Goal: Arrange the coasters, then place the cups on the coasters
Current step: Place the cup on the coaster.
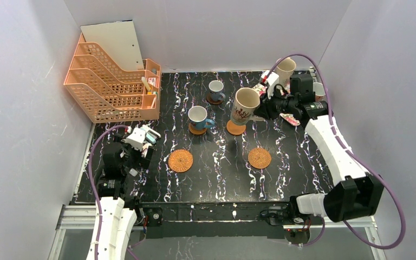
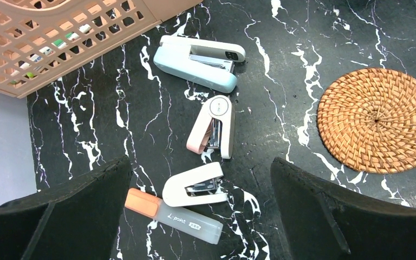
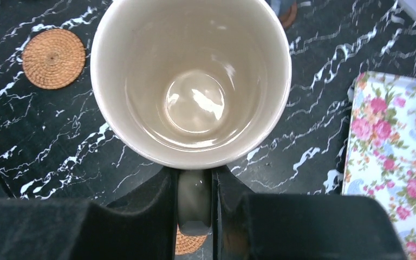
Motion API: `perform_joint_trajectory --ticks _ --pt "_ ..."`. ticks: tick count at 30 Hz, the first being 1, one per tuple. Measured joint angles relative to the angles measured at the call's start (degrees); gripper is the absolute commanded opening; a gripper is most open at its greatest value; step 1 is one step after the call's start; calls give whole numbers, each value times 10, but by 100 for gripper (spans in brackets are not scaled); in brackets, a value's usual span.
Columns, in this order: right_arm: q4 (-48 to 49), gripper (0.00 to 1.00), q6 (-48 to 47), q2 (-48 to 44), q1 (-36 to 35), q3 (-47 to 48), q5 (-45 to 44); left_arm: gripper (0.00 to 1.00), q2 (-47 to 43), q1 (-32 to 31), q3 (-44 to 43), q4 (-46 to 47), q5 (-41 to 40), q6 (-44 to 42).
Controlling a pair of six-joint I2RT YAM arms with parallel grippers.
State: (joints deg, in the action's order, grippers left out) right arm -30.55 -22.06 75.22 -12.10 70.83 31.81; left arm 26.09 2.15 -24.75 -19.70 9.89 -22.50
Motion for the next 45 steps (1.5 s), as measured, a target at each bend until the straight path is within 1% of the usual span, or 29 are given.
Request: perform_joint_trajectory --ticks 6,8,9,14,19,22,28,32,38,40,45 --pt "13 1 -15 -57 -20 -10 41 98 6 0 0 0 0 0" --pt "23 1 -18 -75 -23 -23 66 98 6 0 0 0 0 0" --pt "27 1 -19 -92 -25 -42 99 98 7 0 0 0 0 0" --pt "25 1 -19 -94 -32 -44 137 98 -1 0 0 4 4 9" --pt "26 1 -22 -104 -42 -44 171 98 -12 0 5 70 -21 47" --pt "26 1 -22 -112 -47 -44 183 98 -8 0 28 120 -42 73" --pt "26 1 -23 -115 -67 -44 193 98 -8 0 63 149 -67 106" --pt "16 1 -22 -81 -93 -17 194 98 -43 0 81 160 -76 111" --pt "-28 1 -39 32 -144 103 185 98 -95 0 109 175 -88 112" --pt "-32 1 -44 52 -163 128 176 98 -103 0 112 175 -100 112" --pt "-38 1 -42 57 -204 126 146 98 -111 0 112 175 -122 112"
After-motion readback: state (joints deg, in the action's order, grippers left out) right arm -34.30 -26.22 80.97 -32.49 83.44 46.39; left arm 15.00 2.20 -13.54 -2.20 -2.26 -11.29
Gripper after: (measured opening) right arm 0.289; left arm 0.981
